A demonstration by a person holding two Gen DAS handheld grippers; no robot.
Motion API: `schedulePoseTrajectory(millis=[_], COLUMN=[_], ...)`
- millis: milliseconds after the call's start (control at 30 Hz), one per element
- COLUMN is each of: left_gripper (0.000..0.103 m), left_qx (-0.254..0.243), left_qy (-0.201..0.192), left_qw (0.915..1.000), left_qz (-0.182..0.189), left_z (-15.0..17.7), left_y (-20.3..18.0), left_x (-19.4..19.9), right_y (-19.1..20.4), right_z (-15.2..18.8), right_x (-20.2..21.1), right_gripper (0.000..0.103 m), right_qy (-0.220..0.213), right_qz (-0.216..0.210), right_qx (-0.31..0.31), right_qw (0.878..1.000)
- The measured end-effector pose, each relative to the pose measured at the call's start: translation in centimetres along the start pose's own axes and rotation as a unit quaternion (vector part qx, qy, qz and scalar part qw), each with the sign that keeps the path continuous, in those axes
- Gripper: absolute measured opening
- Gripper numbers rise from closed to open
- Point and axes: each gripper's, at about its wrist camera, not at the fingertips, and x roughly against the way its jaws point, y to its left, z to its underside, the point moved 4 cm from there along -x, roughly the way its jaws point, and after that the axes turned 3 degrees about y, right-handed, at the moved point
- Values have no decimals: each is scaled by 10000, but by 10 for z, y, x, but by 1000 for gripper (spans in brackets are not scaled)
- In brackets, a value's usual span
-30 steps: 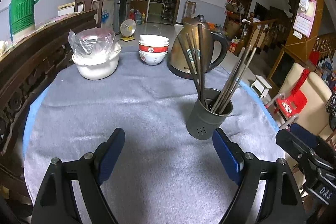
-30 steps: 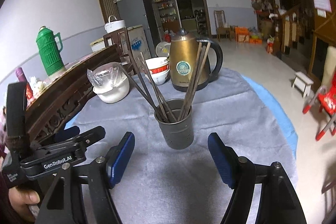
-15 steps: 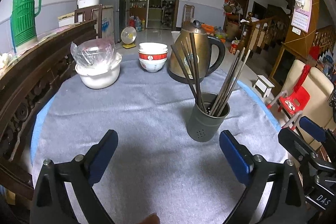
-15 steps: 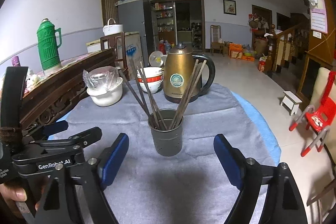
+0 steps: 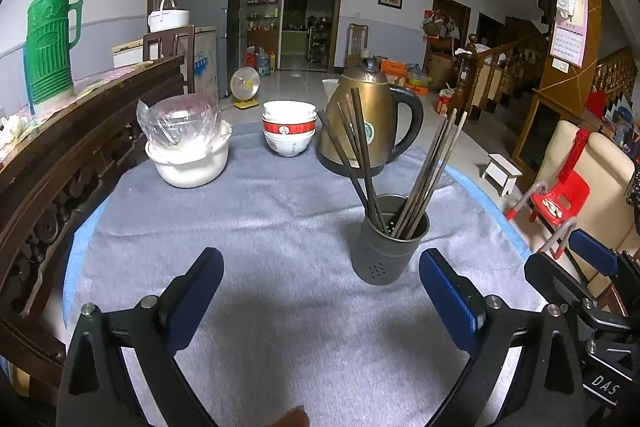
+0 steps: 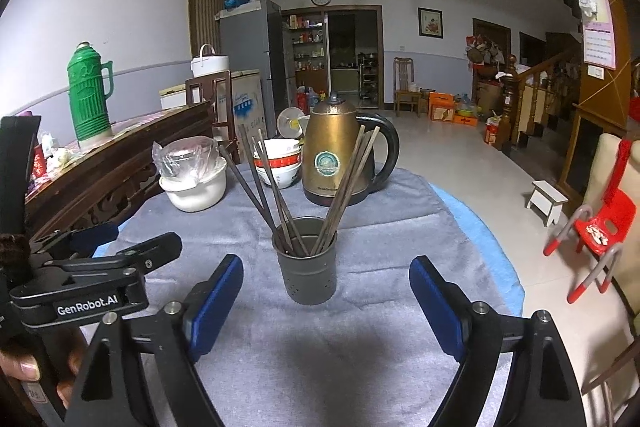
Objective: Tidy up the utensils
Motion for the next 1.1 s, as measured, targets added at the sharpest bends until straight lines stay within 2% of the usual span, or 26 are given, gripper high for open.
schedulePoseTrajectory(millis=[1100], left_gripper=[100], left_qx=[-234], left_qy=[-10], left_qw=[9997], left_qz=[25], left_z=[-10], left_y=[-16], left_x=[0], right_y=[-2], right_z=[-5], right_x=[-7], right_gripper=[88], right_qy=[11], right_qz=[-14], right_qx=[55], right_qw=[10000])
